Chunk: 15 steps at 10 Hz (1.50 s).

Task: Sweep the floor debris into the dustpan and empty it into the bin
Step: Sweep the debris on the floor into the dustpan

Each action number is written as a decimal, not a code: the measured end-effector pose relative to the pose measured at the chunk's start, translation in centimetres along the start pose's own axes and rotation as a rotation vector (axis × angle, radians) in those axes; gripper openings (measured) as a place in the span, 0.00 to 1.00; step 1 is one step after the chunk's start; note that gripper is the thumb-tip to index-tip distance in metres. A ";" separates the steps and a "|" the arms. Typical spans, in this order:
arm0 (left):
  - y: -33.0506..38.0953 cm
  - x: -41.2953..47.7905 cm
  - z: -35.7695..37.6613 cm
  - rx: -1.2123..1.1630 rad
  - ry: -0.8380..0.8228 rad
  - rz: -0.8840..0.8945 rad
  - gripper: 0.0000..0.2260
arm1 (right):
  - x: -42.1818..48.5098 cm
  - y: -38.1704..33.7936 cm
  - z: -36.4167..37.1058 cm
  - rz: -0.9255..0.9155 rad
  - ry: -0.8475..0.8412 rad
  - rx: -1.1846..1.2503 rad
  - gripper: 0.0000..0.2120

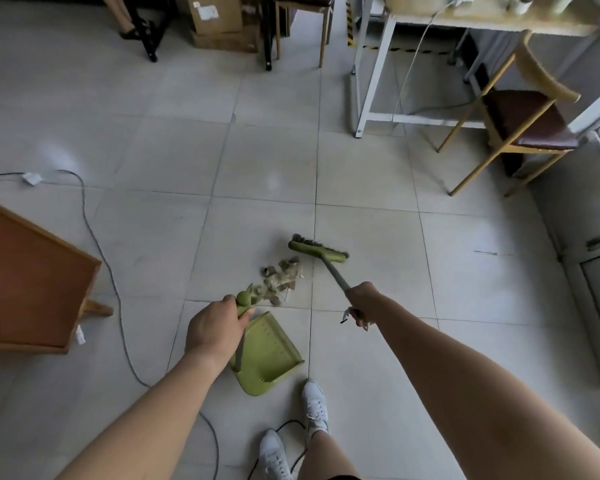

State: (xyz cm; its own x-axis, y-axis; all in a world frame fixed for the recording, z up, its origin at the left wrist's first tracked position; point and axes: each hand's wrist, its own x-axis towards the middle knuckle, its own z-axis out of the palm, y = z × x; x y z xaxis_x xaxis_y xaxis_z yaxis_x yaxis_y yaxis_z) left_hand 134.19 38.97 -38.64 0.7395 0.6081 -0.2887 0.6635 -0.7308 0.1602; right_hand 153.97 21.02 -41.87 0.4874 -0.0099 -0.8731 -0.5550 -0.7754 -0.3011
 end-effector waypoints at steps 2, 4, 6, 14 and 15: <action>-3.3 1.1 0.2 -0.039 0.004 -0.107 0.18 | 2.7 -3.3 5.1 0.063 -0.055 0.010 0.10; -4.9 2.2 0.7 -0.005 0.018 -0.133 0.19 | 2.6 -4.4 8.9 0.052 -0.164 0.018 0.15; -5.8 2.8 1.6 -0.005 0.023 -0.151 0.19 | 0.8 -3.1 10.6 0.076 -0.236 -0.085 0.14; -7.9 2.5 2.8 -0.003 0.023 -0.143 0.17 | 3.2 -8.1 10.9 0.108 -0.131 -0.046 0.12; -7.6 2.7 3.0 -0.007 0.037 -0.163 0.17 | 3.5 -8.3 11.4 0.110 -0.199 -0.058 0.13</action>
State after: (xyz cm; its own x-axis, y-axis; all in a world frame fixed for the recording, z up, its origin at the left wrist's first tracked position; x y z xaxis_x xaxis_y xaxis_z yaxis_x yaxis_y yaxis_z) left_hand 130.84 45.23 -43.45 0.6258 0.7292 -0.2768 0.7755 -0.6197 0.1206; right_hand 152.58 34.67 -46.77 0.2807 0.0236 -0.9595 -0.5548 -0.8118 -0.1823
